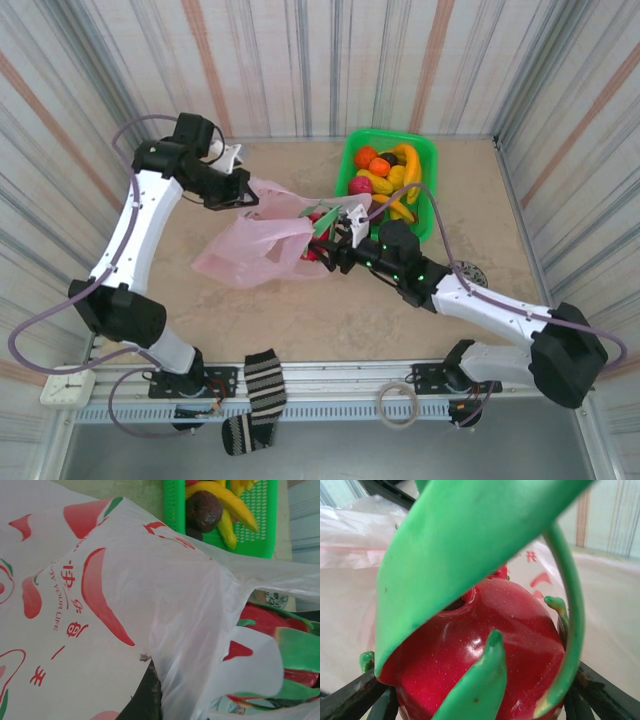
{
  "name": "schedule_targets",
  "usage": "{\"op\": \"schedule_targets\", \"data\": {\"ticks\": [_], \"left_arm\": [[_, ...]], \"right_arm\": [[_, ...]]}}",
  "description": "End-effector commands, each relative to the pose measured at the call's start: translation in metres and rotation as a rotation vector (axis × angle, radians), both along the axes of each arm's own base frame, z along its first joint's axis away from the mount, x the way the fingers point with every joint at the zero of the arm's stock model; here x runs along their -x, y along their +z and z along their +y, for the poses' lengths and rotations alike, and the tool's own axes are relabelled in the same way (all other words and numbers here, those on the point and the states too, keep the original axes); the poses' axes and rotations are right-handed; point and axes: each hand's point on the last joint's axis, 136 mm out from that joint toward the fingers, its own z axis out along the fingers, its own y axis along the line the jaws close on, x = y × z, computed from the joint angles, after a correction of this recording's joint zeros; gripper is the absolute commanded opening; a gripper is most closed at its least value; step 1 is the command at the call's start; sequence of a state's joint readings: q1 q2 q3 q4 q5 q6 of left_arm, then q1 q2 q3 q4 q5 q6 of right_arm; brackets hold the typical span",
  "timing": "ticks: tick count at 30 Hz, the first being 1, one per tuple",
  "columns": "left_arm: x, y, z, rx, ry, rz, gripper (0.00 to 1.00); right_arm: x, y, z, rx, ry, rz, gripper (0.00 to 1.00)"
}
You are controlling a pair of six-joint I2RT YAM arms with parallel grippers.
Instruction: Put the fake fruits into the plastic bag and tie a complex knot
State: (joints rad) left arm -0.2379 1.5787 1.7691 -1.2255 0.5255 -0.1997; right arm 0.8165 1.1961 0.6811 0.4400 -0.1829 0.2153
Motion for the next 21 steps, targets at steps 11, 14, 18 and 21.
{"op": "schedule_targets", "data": {"ticks": [11,14,18,21], "left_arm": [[0.004,0.017,-0.036,0.239,0.062,0.009,0.0],[0.001,0.018,-0.036,0.256,0.089,0.0,0.0],[-0.004,0.022,-0.038,0.285,0.101,-0.018,0.0],[-0.003,0.026,-0.044,0.316,0.082,-0.02,0.0]], "right_arm": [[-0.022,0.003,0.057,-0.041,0.063,-0.111,0.33],[-0.024,-0.022,0.06,0.011,0.068,-0.071,0.33],[-0.029,-0.062,0.064,0.106,0.067,0.003,0.36],[-0.034,-0.081,0.068,0.147,0.067,0.071,0.37]]}}
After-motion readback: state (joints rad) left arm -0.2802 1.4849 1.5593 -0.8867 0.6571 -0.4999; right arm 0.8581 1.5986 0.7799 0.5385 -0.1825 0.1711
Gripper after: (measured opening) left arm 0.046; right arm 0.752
